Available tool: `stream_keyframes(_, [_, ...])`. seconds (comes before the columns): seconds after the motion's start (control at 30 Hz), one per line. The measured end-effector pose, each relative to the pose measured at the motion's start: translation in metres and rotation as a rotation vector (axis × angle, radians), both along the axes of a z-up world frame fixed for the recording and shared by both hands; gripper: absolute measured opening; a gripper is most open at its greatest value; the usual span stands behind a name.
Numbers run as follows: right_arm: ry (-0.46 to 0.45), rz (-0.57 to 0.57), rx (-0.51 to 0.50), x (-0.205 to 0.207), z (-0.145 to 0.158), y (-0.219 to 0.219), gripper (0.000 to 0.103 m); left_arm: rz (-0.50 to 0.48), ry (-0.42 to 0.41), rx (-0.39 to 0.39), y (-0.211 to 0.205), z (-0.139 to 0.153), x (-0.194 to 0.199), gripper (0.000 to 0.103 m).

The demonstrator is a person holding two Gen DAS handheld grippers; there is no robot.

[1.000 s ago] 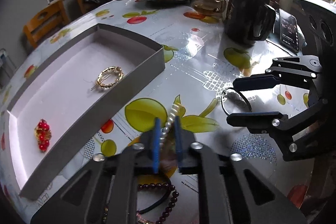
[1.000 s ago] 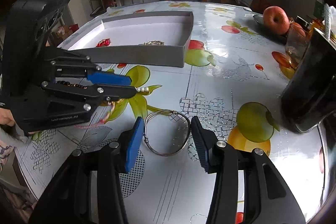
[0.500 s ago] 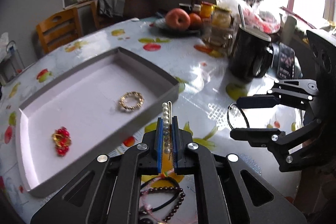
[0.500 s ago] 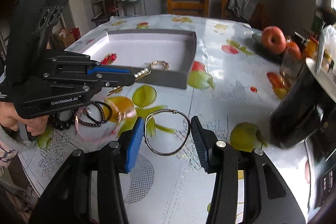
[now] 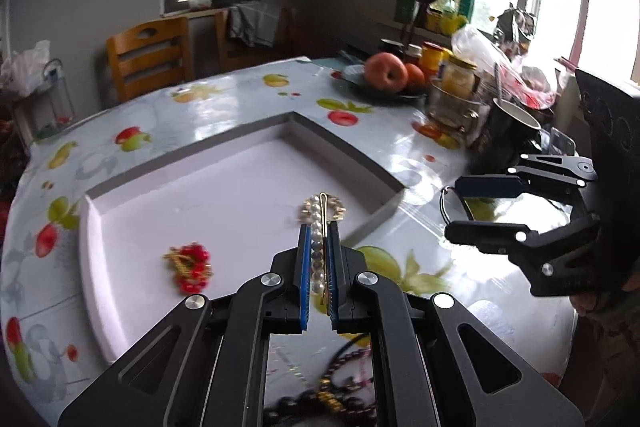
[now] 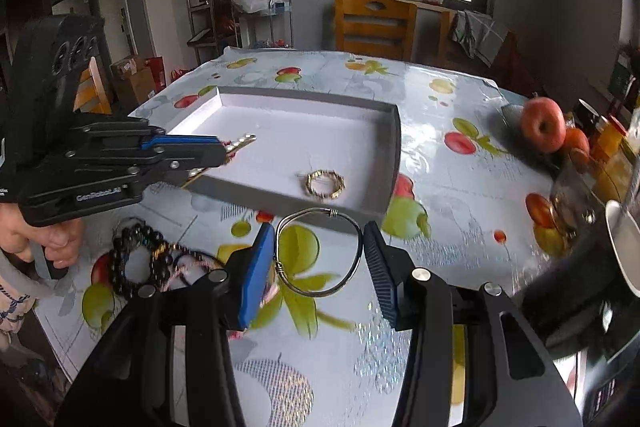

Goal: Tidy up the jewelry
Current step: 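Carry the pearl pin and silver bangle into the grey box and release both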

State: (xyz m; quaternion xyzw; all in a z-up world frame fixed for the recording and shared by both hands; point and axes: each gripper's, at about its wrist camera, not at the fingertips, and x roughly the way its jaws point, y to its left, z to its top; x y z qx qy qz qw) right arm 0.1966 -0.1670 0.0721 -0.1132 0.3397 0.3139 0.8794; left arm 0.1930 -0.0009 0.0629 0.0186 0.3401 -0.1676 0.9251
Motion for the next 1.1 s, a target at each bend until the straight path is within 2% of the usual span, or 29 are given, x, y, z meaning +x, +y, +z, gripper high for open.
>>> stream_keyframes(0.3, [0.011,0.027,-0.022,0.034,-0.001,0.033,0.046,0.094,0.003,-0.017,0.044,-0.001,0.012,0.008])
stream_keyframes(0.5, [0.036,0.023,-0.015,0.07,-0.005,0.054,0.046,0.145,0.027,-0.024,0.062,-0.008,0.032,0.008])
stream_keyframes(0.77, [0.083,0.022,-0.039,0.108,-0.029,0.087,0.046,0.178,0.088,-0.014,0.061,-0.031,0.064,0.008])
stream_keyframes(0.97, [0.112,0.016,-0.076,0.12,-0.05,0.1,0.046,0.188,0.15,0.003,0.057,-0.047,0.079,0.008])
stream_keyframes(1.1, [0.117,0.012,-0.086,0.122,-0.054,0.101,0.046,0.184,0.161,0.015,0.054,-0.052,0.081,0.008])
